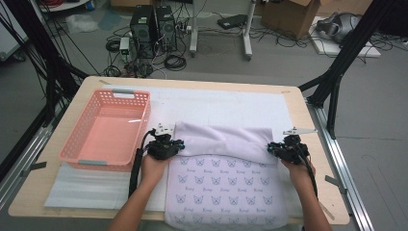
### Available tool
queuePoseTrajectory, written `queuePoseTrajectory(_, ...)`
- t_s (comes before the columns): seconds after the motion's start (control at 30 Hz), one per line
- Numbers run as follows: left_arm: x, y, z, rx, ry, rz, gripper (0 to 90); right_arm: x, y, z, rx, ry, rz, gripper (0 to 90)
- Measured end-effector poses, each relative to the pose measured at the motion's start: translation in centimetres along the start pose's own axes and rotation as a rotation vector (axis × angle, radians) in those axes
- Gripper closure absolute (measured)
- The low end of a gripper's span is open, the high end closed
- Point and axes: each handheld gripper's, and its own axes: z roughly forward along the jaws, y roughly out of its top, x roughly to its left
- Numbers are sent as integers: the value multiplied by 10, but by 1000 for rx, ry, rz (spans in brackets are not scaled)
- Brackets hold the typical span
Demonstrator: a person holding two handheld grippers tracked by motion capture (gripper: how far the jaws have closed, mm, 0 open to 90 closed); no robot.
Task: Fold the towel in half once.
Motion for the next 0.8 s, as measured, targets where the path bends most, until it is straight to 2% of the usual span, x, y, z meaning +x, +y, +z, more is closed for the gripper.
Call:
queuePoseTrajectory(0.13,-3,-1,-11,-10,-18,9,848,4,-8,-9,-29,5,-21,853)
queuePoseTrajectory(0.2,-8,-4,-20,-51,-31,24,849,7,-13,-17,-55,14,-25,853)
queuePoseTrajectory(0.3,-15,-11,-33,-68,-44,56,849,12,-21,-30,-99,37,-40,852)
queuePoseTrajectory(0.37,-19,-20,-42,-86,-67,55,849,17,-28,-37,-115,42,-49,852)
queuePoseTrajectory(0.47,-21,-28,-50,-89,-75,75,845,22,-36,-45,-123,44,-60,850)
queuePoseTrajectory(0.57,-23,-34,-59,-108,-83,62,841,26,-41,-54,-146,55,-45,849)
queuePoseTrajectory(0.8,-29,-51,-72,-112,-96,78,835,34,-61,-69,-143,55,-35,850)
